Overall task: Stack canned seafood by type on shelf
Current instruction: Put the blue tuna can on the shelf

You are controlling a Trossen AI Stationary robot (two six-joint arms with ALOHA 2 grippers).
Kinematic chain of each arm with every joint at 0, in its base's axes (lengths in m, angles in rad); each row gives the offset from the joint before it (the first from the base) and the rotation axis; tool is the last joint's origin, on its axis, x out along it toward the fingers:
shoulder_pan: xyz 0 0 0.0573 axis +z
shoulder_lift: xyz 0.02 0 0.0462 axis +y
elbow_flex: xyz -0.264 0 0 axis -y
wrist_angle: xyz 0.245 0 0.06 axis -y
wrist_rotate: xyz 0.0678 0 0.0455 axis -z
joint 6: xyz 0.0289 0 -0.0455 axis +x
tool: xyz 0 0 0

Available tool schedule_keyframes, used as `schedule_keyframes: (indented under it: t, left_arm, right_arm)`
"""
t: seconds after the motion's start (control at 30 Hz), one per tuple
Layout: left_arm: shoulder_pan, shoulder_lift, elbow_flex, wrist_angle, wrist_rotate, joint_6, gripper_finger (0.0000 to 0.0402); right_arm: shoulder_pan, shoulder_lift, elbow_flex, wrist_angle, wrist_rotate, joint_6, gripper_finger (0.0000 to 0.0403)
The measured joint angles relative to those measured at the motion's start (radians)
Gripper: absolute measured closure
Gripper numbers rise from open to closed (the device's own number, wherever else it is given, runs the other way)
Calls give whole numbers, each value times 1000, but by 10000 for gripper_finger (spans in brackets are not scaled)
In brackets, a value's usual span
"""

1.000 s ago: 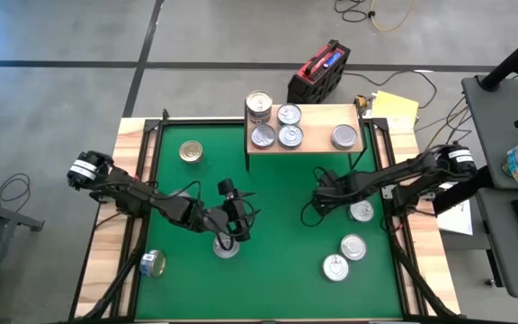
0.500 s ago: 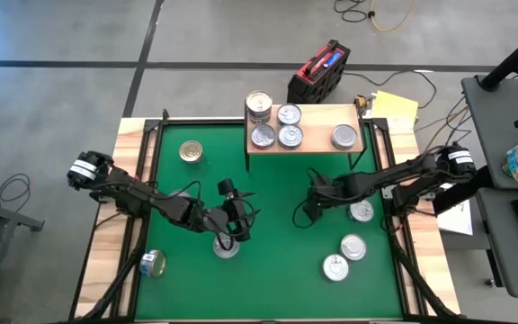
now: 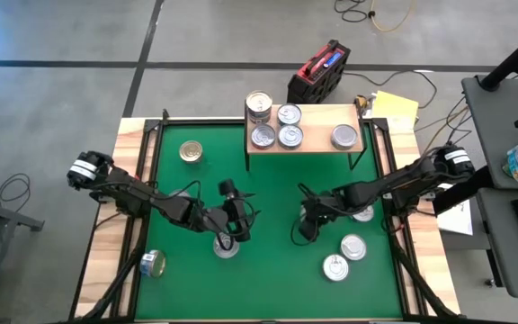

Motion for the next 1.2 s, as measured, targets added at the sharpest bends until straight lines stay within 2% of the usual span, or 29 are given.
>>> schedule_keyframes:
  t: [0.17, 0.23, 0.33, 0.47, 0.67, 0.87, 1.07, 1.2]
  left_arm:
    - [1, 0, 0, 64, 181, 20, 169]
    - [0, 0, 0, 100, 224, 33, 171]
    - [1, 0, 0, 135, 230, 50, 177]
    - [1, 4, 0, 163, 230, 46, 212]
    - [1, 96, 3, 305, 230, 81, 294]
    - [1, 246, 125, 310, 230, 167, 386]
    - [29, 366, 240, 284, 244, 227, 398]
    - [64, 439, 309, 268, 354, 193, 401]
  right_arm:
    - [0, -26, 6, -24, 7, -41, 394]
    - [-1, -49, 6, -53, 9, -58, 394]
    - [-1, -98, 7, -124, 11, -66, 394]
    - [-1, -174, 8, -226, 24, -58, 394]
    - [-1, -277, 8, -373, 35, -6, 394]
    - [-1, -312, -6, -483, 75, 49, 394]
    - [-1, -295, -58, -458, 78, 63, 394]
    - [-1, -298, -106, -386, 78, 63, 394]
